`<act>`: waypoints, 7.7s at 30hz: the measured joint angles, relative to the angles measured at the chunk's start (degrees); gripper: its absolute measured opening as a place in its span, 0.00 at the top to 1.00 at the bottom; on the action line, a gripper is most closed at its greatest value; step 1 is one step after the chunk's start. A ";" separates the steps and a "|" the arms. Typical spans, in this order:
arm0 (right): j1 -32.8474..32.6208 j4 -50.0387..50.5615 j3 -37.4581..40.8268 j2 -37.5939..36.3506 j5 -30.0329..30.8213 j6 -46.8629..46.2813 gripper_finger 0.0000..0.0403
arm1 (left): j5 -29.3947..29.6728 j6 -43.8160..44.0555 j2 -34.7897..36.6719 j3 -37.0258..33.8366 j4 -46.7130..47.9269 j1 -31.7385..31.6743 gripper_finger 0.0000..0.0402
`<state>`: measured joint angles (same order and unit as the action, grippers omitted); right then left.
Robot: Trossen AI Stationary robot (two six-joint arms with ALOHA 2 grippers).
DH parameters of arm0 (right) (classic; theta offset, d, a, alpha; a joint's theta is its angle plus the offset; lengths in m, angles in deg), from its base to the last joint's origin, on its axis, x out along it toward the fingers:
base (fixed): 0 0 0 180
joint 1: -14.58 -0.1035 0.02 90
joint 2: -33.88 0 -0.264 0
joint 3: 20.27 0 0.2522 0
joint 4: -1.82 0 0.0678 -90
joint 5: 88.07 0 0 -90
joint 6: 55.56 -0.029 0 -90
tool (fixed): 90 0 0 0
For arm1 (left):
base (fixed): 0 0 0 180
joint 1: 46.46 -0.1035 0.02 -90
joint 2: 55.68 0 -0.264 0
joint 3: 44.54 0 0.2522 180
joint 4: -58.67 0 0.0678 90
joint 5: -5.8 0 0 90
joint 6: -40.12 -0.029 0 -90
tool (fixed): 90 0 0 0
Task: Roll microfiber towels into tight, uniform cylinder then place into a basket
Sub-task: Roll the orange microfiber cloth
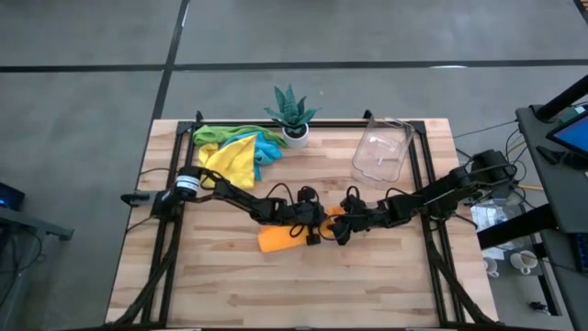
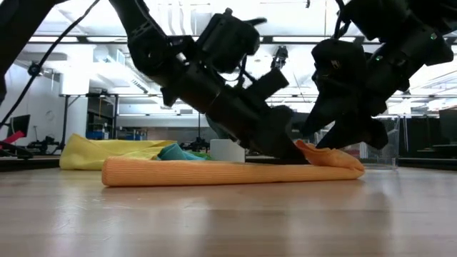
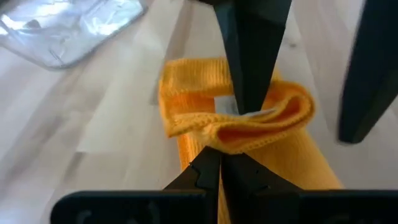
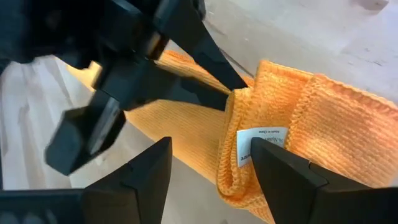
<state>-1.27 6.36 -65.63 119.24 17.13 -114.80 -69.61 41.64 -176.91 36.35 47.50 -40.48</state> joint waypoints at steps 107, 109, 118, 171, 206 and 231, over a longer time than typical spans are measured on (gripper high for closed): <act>-6.01 -21.70 10.57 5.57 17.17 20.83 0.98 | -10.79 -15.45 -4.20 3.35 -3.99 -5.07 1.00; -6.00 -21.63 9.51 8.19 17.87 21.00 0.98 | -10.81 -15.45 -4.20 3.35 -3.99 -5.06 1.00; -9.04 -24.05 7.43 15.81 19.95 19.79 0.98 | -10.97 -15.45 -4.20 3.35 -4.04 -5.06 1.00; -9.75 -24.06 6.58 14.97 20.44 25.48 0.98 | -5.44 -1.84 -2.28 -6.35 -14.77 4.11 1.00; 2.63 12.19 5.42 -10.82 -0.68 1.54 0.46 | -5.76 -1.75 -4.53 -6.22 -15.25 3.27 1.00; 7.74 -6.03 4.81 1.41 -18.43 2.23 0.43 | -6.83 -1.70 -4.58 -6.75 -15.01 3.32 1.00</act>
<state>6.46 0.33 -60.82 120.65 -1.29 -112.57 -76.44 39.93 -181.48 29.60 32.49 -37.16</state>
